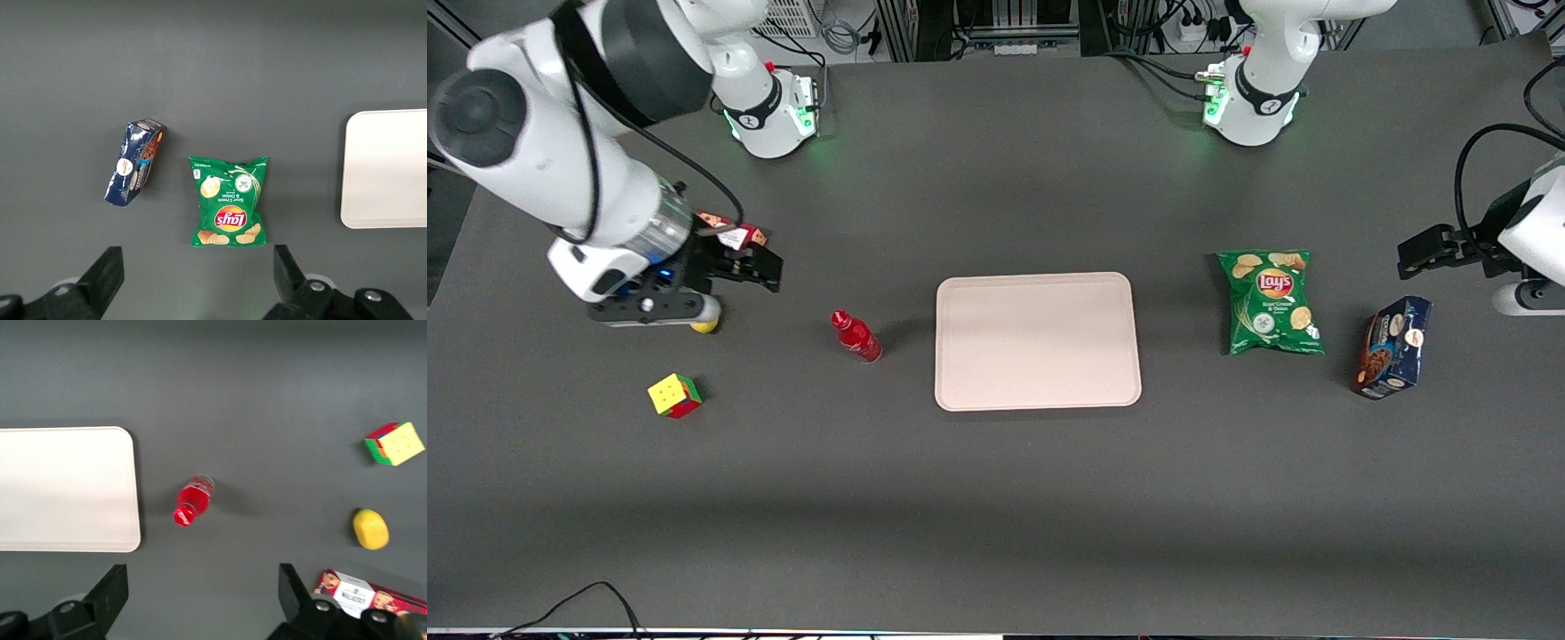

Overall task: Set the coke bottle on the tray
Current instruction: 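Move the open right gripper over the red Coca-Cola bottle lying on the table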

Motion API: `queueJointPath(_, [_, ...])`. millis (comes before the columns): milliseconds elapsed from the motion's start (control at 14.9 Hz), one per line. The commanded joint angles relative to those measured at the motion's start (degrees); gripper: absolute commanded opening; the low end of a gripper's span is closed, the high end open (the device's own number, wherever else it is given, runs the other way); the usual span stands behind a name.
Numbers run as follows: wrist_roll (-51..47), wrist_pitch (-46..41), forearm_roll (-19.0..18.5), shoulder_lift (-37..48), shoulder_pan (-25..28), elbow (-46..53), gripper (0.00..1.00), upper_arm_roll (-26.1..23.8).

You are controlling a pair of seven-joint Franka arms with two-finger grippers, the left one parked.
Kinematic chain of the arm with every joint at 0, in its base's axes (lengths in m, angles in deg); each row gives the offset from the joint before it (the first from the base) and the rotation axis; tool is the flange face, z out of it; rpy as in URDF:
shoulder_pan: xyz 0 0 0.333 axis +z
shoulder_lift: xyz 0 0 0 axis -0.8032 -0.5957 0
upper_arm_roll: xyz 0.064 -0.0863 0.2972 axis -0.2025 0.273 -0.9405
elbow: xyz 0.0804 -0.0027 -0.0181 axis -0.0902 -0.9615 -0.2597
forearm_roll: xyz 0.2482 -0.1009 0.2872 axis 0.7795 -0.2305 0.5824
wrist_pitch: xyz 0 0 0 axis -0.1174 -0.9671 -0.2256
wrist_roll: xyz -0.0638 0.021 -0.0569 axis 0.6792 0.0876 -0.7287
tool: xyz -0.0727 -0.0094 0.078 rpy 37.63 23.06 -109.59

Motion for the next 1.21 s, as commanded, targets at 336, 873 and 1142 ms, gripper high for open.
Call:
queueJointPath(336, [-4.1,20.4,0.0,-3.0,0.1,-15.7,1.0,-4.8])
queueJointPath(873, [-4.1,29.7,0.0,-4.0,0.2,-23.9,1.0,-5.1])
queueJointPath(1142, [-6.6,29.7,-3.0,-6.0,1.1,-23.8,1.0,-5.2])
